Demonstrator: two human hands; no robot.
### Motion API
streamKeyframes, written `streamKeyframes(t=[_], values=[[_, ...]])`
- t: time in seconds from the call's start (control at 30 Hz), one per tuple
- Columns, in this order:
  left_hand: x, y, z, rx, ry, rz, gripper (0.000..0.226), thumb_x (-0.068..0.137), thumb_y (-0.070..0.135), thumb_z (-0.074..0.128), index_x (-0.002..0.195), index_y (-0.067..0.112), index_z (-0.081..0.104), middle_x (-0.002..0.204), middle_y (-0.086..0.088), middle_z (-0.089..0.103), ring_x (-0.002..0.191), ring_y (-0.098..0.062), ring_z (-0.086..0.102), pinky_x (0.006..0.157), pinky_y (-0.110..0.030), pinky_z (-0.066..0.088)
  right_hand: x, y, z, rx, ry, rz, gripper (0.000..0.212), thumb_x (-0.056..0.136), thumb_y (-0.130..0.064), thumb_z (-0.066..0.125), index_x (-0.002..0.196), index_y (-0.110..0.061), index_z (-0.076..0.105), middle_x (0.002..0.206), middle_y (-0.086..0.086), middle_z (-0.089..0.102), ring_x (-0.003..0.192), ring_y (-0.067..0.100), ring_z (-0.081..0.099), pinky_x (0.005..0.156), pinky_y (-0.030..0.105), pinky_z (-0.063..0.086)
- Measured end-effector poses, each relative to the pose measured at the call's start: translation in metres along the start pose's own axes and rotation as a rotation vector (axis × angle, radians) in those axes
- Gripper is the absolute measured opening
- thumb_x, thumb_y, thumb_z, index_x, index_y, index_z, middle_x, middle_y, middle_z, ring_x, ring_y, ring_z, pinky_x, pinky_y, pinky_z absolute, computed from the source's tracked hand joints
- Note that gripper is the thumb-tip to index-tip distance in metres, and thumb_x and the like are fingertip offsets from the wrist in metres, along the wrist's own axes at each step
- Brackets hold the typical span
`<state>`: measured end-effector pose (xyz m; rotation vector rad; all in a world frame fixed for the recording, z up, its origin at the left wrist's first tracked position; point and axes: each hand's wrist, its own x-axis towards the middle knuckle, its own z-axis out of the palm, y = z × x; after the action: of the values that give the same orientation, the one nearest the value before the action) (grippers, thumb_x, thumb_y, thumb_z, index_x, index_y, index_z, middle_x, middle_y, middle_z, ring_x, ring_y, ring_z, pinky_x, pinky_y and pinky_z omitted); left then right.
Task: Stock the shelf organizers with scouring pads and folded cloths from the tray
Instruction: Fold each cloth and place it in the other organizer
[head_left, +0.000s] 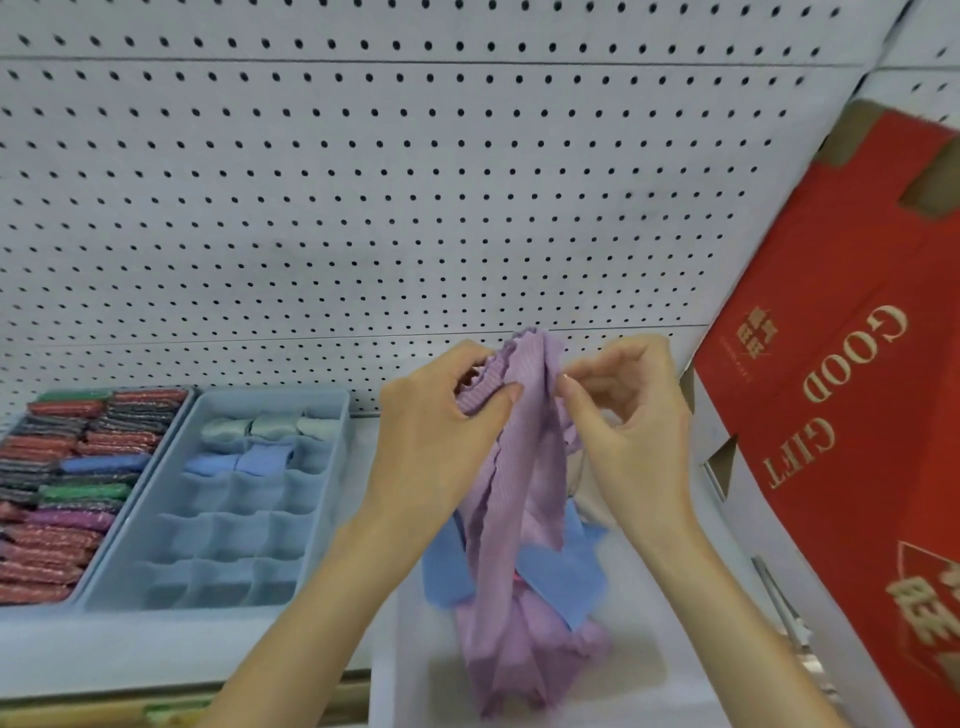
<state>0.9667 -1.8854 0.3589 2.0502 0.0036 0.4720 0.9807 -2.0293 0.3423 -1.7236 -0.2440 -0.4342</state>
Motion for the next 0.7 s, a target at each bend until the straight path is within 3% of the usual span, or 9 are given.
streamKeyframes(t=[0.07, 0.13, 0.2, 0.37, 0.47, 0.6, 0.7], values=[[-0.002, 0.003, -0.001, -0.006, 0.005, -0.007, 0.029, 0.077, 0.018, 0.075, 0.078, 0.039, 0.055, 0.063, 0.025, 0.059, 0.057, 0.002, 0.052, 0.056, -0.007, 0.037, 0.001, -0.001, 0.000, -0.065, -0.002, -0.052, 0.031, 0.085, -0.014, 0.067, 0.082, -0.037, 0.047, 0.088, -0.014, 0.065, 0.088, 0.009, 0.063, 0.075, 0.031, 0.050], [-0.004, 0.005, -0.002, -0.032, -0.016, 0.002, 0.031, 0.078, 0.018, 0.074, 0.087, 0.037, 0.051, 0.054, 0.013, 0.056, 0.049, -0.006, 0.045, 0.050, -0.011, 0.034, 0.002, -0.002, -0.002, -0.061, -0.019, -0.123, 0.020, 0.083, -0.022, 0.065, 0.084, -0.035, 0.049, 0.099, -0.014, 0.060, 0.105, 0.011, 0.058, 0.084, 0.032, 0.050], [-0.007, 0.006, -0.004, -0.044, -0.033, 0.051, 0.034, 0.080, 0.016, 0.074, 0.091, 0.035, 0.048, 0.058, 0.005, 0.058, 0.050, -0.010, 0.043, 0.051, -0.013, 0.034, 0.003, -0.002, -0.001, -0.075, -0.052, -0.148, 0.019, 0.082, -0.024, 0.066, 0.083, -0.034, 0.051, 0.103, -0.015, 0.056, 0.112, 0.007, 0.054, 0.087, 0.024, 0.048], [-0.005, 0.003, -0.007, -0.065, -0.088, 0.105, 0.035, 0.081, 0.004, 0.071, 0.085, 0.036, 0.060, 0.089, 0.022, 0.065, 0.081, 0.003, 0.060, 0.072, -0.003, 0.039, 0.009, 0.000, -0.001, 0.060, -0.156, 0.034, 0.029, 0.083, -0.002, 0.065, 0.083, -0.031, 0.064, 0.090, -0.012, 0.067, 0.088, 0.009, 0.065, 0.076, 0.026, 0.052], [-0.004, -0.001, -0.008, -0.108, -0.108, 0.053, 0.032, 0.080, 0.003, 0.071, 0.080, 0.035, 0.067, 0.083, 0.023, 0.068, 0.077, 0.003, 0.062, 0.072, -0.005, 0.041, 0.010, -0.002, -0.005, 0.150, -0.156, 0.070, 0.034, 0.080, 0.012, 0.063, 0.079, -0.021, 0.069, 0.076, -0.014, 0.070, 0.076, 0.001, 0.065, 0.072, 0.015, 0.049], [-0.002, -0.007, -0.005, -0.054, -0.038, -0.035, 0.026, 0.080, 0.015, 0.074, 0.069, 0.033, 0.059, 0.065, 0.024, 0.060, 0.058, 0.003, 0.051, 0.057, -0.007, 0.036, 0.004, 0.000, -0.002, 0.082, -0.097, 0.090, 0.037, 0.075, 0.010, 0.069, 0.072, -0.027, 0.070, 0.072, -0.011, 0.071, 0.071, 0.005, 0.064, 0.069, 0.025, 0.051], [-0.002, -0.012, -0.003, -0.017, 0.002, -0.036, 0.023, 0.080, 0.018, 0.073, 0.071, 0.033, 0.058, 0.090, 0.017, 0.055, 0.080, 0.014, 0.051, 0.071, -0.002, 0.036, 0.000, 0.001, 0.002, 0.066, -0.087, 0.112, 0.037, 0.074, 0.008, 0.071, 0.070, -0.029, 0.069, 0.070, -0.010, 0.071, 0.068, 0.006, 0.063, 0.066, 0.026, 0.050]])
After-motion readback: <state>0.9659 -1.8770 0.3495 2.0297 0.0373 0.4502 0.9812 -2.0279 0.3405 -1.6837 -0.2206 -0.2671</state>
